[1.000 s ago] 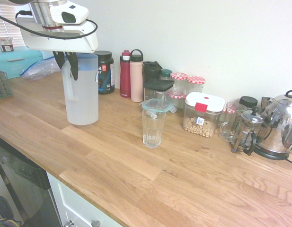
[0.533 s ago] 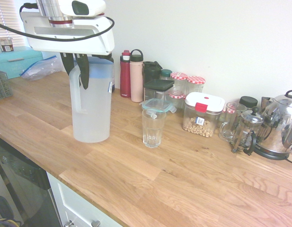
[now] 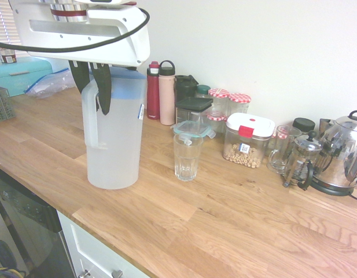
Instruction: Pour me some water
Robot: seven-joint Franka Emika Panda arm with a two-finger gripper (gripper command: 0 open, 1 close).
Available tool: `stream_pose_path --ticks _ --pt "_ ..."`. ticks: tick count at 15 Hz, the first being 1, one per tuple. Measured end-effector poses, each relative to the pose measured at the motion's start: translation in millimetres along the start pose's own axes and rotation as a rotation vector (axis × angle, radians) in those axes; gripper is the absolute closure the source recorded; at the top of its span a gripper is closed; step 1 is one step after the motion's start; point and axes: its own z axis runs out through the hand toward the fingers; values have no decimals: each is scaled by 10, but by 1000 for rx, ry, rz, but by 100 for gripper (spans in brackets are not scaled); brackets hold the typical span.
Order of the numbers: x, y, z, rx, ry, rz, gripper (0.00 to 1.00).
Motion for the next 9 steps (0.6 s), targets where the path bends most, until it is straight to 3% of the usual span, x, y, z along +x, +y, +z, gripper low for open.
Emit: stream_pose_path --ticks 3,9 --pt "76 238 37 -13 -12 -19 100" --pt "430 1001 175 -37 -30 61 100"
